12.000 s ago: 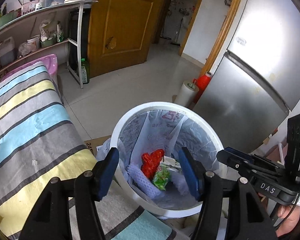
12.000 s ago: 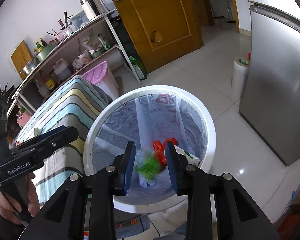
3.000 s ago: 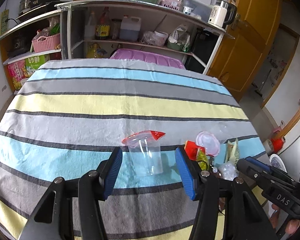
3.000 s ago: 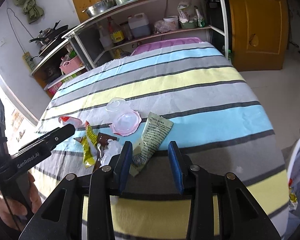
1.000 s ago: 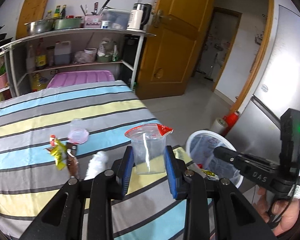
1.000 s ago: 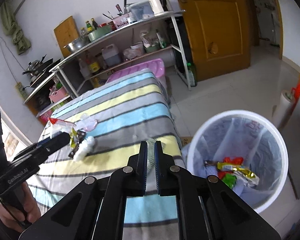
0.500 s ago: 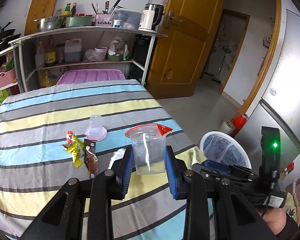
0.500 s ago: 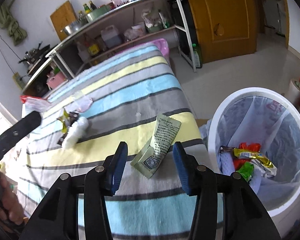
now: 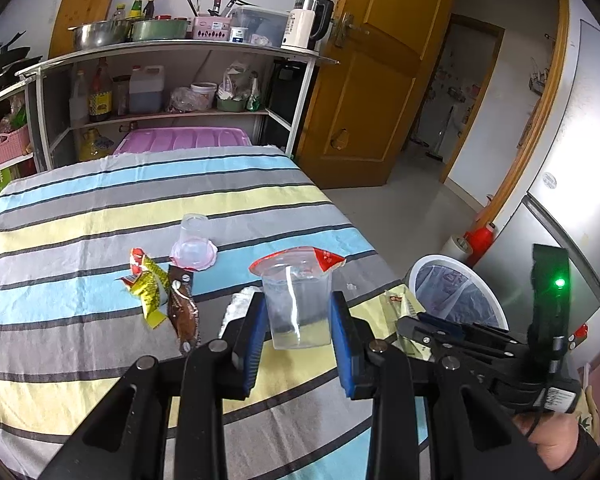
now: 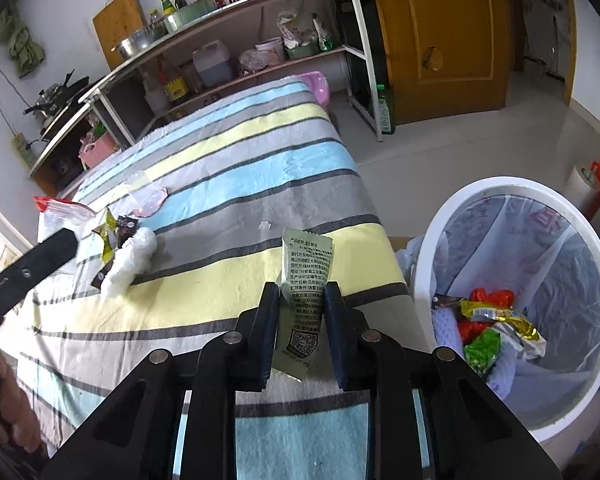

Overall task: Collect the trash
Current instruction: 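Carry the clear cup and green paper packet over the trash bin with both tools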

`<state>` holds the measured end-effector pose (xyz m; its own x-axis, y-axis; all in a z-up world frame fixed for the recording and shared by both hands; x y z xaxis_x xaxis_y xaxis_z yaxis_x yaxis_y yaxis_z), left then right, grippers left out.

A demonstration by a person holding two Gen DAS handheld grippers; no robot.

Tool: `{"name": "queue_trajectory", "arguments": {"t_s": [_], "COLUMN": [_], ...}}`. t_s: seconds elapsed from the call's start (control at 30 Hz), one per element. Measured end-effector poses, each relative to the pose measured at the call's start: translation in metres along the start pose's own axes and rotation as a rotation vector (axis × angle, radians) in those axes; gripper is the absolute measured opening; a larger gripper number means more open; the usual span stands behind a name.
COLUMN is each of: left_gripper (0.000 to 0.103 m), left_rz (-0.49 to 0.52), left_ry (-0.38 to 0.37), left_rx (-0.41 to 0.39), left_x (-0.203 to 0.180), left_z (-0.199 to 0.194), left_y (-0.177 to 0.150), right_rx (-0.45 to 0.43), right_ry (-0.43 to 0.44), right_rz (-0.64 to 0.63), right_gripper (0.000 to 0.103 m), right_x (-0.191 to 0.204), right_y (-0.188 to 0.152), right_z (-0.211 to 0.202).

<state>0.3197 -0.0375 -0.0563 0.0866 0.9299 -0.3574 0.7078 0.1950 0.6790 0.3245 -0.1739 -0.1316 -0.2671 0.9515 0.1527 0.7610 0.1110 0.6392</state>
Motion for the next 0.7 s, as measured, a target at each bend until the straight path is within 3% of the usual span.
{"name": "queue_trajectory", "arguments": {"t_s": [0.27, 0.7], "left_gripper": [0.033, 0.033], "left_rz": [0.040, 0.161], "left_ry": [-0.038, -0.161], "left_rx": [0.020, 0.059], "left_x": [-0.034, -0.129], "left_z": [0.010, 0.038], "left_y": [-0.004, -0.007], "right_rx": [-0.074, -0.141], "right_ry": [-0.020, -0.120], "right_rz": [0.025, 0.117], "right_gripper": [0.024, 0.024], "right_x": [-0.019, -0.096], "right_y": [0.002, -0.003], "right_z": [-0.047, -0.103]}}
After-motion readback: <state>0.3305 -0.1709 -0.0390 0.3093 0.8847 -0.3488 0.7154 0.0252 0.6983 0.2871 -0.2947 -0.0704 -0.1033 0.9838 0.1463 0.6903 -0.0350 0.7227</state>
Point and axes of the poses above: each gripper's, at about its wrist camera, not at the fingertips, and z roughly the way its jaws point, x to its left, y to its top, the point moved 10 cm from there along z, roughly the way its jaws point, and after that the axes turned 10 degrees about -z, right-handed, at the moved point
